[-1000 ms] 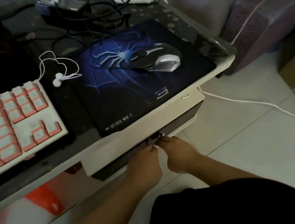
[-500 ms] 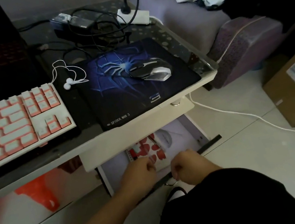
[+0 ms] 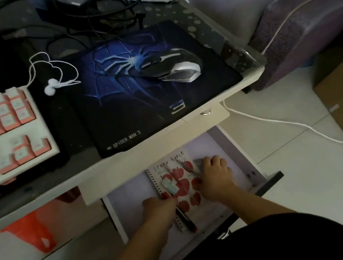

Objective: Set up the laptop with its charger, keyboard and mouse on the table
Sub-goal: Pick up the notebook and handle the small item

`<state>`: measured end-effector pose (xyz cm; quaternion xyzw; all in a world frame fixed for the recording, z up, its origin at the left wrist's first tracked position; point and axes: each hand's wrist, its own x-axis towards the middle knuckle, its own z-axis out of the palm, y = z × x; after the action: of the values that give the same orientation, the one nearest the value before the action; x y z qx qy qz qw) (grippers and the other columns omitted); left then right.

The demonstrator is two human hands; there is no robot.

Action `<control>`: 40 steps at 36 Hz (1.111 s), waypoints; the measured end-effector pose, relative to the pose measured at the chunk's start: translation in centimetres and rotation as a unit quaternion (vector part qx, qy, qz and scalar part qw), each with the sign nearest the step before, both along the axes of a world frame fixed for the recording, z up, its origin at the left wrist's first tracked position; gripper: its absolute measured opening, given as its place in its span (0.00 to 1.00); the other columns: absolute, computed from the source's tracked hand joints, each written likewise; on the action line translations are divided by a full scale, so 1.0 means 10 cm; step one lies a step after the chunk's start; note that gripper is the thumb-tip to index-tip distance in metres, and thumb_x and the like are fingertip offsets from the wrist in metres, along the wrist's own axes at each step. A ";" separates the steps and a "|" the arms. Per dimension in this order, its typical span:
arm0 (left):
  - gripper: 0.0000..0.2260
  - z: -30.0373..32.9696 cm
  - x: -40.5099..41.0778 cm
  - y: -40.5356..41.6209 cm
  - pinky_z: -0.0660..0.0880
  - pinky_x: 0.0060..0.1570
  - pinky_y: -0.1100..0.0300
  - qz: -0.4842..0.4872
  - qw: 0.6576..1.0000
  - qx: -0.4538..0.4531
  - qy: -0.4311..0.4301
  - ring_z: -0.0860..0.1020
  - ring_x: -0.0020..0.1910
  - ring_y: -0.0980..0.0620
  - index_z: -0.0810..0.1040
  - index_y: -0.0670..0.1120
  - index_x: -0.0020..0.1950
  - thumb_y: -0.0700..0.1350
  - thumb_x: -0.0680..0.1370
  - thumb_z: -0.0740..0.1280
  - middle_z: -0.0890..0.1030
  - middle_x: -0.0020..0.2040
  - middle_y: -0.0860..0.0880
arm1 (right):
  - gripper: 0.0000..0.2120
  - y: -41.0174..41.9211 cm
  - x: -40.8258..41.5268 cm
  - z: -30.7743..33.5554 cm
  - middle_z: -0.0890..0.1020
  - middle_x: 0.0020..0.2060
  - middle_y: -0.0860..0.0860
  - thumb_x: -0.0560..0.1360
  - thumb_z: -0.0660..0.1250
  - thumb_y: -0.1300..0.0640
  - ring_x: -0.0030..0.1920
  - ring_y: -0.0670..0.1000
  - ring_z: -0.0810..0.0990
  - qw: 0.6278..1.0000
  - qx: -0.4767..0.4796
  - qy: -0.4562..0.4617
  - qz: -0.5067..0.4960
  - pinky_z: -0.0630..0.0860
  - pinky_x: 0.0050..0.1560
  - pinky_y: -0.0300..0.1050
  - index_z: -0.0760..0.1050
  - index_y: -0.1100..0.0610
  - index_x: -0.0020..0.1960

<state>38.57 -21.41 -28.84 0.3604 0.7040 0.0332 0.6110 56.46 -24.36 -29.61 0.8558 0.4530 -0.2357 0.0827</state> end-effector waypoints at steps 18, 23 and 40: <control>0.25 -0.11 0.09 -0.07 0.84 0.45 0.52 0.052 0.998 -0.010 -0.039 0.85 0.48 0.43 0.78 0.40 0.60 0.48 0.68 0.81 0.85 0.52 0.42 | 0.46 -0.07 0.23 0.02 0.70 0.70 0.60 0.66 0.82 0.41 0.72 0.64 0.69 0.990 0.008 0.080 -0.111 0.73 0.71 0.59 0.62 0.58 0.72; 0.29 -0.14 0.10 -0.06 0.85 0.48 0.49 0.058 0.996 -0.015 -0.064 0.86 0.48 0.43 0.77 0.39 0.64 0.50 0.67 0.80 0.86 0.52 0.42 | 0.27 -0.04 0.32 0.11 0.76 0.58 0.53 0.74 0.78 0.48 0.58 0.55 0.77 0.979 -0.001 0.167 -0.118 0.80 0.53 0.51 0.67 0.55 0.63; 0.16 -0.09 0.08 -0.06 0.83 0.57 0.37 0.080 0.967 -0.098 -0.223 0.88 0.49 0.38 0.86 0.40 0.58 0.34 0.71 0.80 0.89 0.51 0.39 | 0.07 -0.23 0.54 0.26 0.87 0.42 0.59 0.79 0.68 0.68 0.44 0.59 0.85 0.909 0.118 0.284 -0.282 0.84 0.55 0.57 0.84 0.62 0.49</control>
<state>39.37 -22.03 -29.77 0.2244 0.5765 0.0922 0.7802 61.82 -26.65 -27.02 0.8484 0.2220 -0.4269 -0.2205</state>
